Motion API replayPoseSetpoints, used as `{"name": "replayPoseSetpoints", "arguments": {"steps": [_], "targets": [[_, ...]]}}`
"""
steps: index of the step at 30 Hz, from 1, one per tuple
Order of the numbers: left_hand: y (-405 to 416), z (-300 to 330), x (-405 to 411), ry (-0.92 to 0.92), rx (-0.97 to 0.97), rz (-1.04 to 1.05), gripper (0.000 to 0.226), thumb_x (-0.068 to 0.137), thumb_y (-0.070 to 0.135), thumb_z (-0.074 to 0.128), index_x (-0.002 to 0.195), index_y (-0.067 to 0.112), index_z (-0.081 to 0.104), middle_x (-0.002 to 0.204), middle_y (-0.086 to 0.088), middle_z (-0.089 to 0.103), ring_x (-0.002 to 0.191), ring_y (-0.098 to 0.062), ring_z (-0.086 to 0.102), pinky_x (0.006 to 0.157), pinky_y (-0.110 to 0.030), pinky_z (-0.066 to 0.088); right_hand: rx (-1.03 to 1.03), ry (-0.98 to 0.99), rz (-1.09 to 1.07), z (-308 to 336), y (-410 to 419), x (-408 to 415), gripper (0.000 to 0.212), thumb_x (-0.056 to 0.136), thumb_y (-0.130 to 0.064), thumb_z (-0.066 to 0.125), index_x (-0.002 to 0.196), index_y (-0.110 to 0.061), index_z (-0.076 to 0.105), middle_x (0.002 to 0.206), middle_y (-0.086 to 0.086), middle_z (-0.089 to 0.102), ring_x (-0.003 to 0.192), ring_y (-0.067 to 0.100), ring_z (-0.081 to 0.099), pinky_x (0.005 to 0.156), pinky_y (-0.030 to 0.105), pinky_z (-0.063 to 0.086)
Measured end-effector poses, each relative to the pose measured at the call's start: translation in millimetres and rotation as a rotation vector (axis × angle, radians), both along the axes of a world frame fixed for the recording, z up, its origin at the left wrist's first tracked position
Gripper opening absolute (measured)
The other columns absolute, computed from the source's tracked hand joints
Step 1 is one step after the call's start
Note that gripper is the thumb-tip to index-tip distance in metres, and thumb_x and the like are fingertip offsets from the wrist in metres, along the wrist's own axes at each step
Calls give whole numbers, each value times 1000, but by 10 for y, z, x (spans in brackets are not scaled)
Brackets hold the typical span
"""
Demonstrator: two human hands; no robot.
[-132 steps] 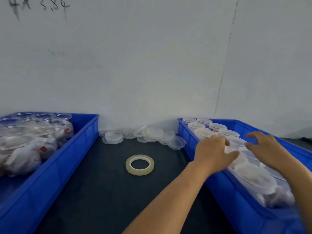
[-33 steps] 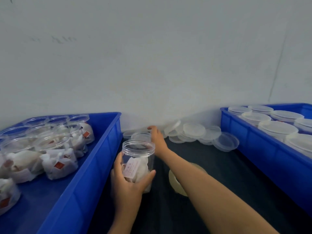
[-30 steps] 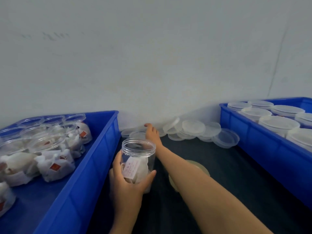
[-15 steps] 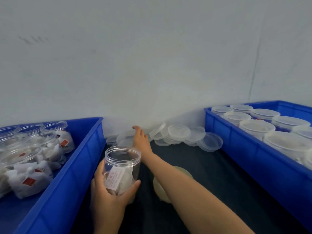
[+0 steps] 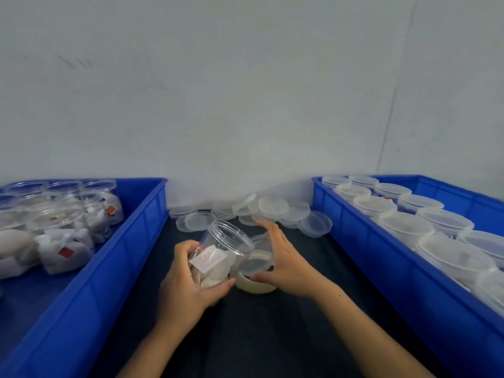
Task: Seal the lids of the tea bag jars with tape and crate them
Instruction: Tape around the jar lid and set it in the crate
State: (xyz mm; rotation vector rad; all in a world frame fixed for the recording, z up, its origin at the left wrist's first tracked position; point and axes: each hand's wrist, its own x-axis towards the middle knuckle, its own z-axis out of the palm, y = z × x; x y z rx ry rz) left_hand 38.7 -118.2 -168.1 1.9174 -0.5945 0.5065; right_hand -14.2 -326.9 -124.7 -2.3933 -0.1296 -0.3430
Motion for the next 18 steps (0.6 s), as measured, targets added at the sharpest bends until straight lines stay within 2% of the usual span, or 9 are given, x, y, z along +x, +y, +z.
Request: {"name": "replayPoseSetpoints", "arguments": {"steps": [3,5,7,10,13,16,18], "targets": [[45,-13,-8,-7,-26,-32,81,44,52,89,110,54,43,111,24,53,100,6,56,72,-9,43,323,-7,78,-33,-6,-119,92,73,-11,81,139,-39,23,139,1,38,123,14,50,102,31,46],[59,-1,-17,-26,-22,-56,83,45,56,85,118,48,46,116,18,50,105,4,55,74,-7,45,520,2,121,-25,9,-166,87,70,-14,79,135,-42,29,134,2,41,115,14,56,89,24,52],[55,16,-25,-44,-18,-90,86,46,57,82,124,40,50,118,15,48,108,6,52,80,-4,44,649,2,117,-42,24,-176,79,69,-25,74,134,-43,33,132,3,44,113,19,60,92,32,53],[34,58,-56,-56,17,-144,88,47,58,81,128,36,53,122,18,44,112,11,47,84,1,38,844,-14,146,-85,62,-173,63,77,-29,64,135,-31,40,132,17,47,112,31,61,96,51,51],[-14,79,-124,-56,87,-193,89,47,62,78,130,41,51,125,24,38,115,13,44,87,2,36,847,-75,137,-161,119,-171,51,84,-36,58,134,-32,47,131,17,51,114,32,60,96,57,48],[-43,111,-172,-22,109,-233,90,46,62,77,129,48,46,124,31,34,117,15,41,87,3,36,726,-130,121,-232,188,-181,49,86,-49,53,134,-48,44,137,5,46,123,17,54,102,46,48],[-27,138,-164,20,138,-256,92,44,62,79,128,52,44,125,34,31,119,16,38,86,2,37,700,-161,120,-263,218,-191,53,83,-56,55,135,-53,42,138,-1,45,125,12,53,103,42,47]]}}
